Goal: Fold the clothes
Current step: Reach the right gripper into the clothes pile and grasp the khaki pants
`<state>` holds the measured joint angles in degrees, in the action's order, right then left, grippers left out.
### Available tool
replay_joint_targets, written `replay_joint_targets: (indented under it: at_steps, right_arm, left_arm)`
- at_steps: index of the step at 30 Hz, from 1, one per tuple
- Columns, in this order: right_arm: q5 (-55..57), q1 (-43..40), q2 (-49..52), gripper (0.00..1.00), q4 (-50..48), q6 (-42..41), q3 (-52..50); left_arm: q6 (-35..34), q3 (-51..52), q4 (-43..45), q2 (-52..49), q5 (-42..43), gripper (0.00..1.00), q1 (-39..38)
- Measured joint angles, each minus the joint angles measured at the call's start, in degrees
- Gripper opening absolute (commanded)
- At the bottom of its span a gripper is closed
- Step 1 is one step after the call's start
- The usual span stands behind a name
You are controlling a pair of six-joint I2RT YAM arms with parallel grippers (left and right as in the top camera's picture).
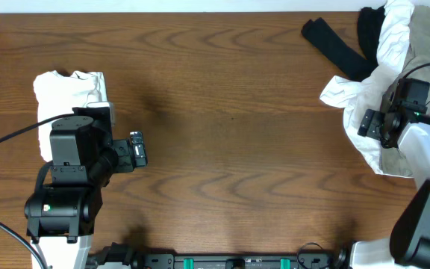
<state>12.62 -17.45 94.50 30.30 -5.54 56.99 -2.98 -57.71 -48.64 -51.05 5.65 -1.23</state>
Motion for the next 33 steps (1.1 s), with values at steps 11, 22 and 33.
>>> replay_joint_targets:
  at_steps: [11, 22, 33]
  right_arm:
    - [-0.2, -4.2, 4.6, 0.91, -3.5, 0.0, 0.0]
    - [-2.4, -6.8, 4.6, 0.89, -4.5, -0.4, 0.0]
    - [-3.6, -9.7, 4.6, 0.75, -4.8, -3.5, 0.0]
  left_arm:
    - [0.0, 0.0, 0.0, -0.2, 0.0, 0.98, 0.0]
    - [0.0, 0.0, 0.0, -1.5, 0.0, 0.98, 0.0]
    - [0.0, 0.0, 0.0, -2.1, 0.0, 0.98, 0.0]
